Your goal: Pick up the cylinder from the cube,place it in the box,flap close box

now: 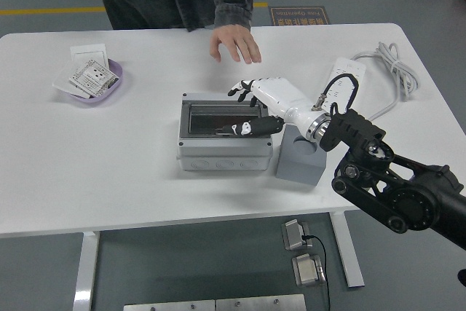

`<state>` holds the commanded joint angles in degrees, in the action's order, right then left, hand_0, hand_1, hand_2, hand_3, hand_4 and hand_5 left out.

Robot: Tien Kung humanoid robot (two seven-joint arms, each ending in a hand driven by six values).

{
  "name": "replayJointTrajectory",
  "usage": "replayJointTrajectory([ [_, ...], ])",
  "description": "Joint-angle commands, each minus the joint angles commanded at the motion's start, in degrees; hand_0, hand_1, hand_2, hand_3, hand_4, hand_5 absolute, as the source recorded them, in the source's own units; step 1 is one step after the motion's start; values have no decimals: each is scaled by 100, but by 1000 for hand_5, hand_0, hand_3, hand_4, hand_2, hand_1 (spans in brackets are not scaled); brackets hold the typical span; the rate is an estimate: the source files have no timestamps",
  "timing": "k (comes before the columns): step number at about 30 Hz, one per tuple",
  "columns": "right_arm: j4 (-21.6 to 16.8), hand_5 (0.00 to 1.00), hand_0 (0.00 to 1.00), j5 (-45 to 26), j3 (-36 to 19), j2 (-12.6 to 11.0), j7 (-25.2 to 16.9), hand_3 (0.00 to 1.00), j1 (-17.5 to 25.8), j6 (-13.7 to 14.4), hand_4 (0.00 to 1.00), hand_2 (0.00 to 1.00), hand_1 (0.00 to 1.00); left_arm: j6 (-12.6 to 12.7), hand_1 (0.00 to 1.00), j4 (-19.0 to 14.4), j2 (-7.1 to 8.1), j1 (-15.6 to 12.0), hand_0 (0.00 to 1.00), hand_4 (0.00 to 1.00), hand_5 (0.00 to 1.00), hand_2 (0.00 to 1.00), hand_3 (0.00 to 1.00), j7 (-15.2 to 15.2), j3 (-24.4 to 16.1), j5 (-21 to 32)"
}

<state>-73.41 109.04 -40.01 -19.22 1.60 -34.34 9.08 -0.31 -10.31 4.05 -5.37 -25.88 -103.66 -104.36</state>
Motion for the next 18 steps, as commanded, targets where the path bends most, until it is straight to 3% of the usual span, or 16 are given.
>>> replayJointTrajectory([
  [4,-283,674,352,227,-596,11,-2,747,444,10,950,655,493,1,698,0,6,-29,648,784,516,676,713,3,-50,-37],
  [10,-988,674,349,417,-1687,336,-124,746,1311,131,949,654,488,4,698,0,-11,-90,648,785,517,677,714,-10,-179,-145],
  [14,-1492,674,349,5,-2490,592,-410,746,2021,291,949,654,488,4,698,0,-25,-122,648,785,517,677,714,-13,-229,-177],
  [18,-1638,687,341,-542,-3154,732,-765,740,2605,426,951,647,488,2,698,0,-15,-134,648,786,518,676,714,-9,-266,-212],
])
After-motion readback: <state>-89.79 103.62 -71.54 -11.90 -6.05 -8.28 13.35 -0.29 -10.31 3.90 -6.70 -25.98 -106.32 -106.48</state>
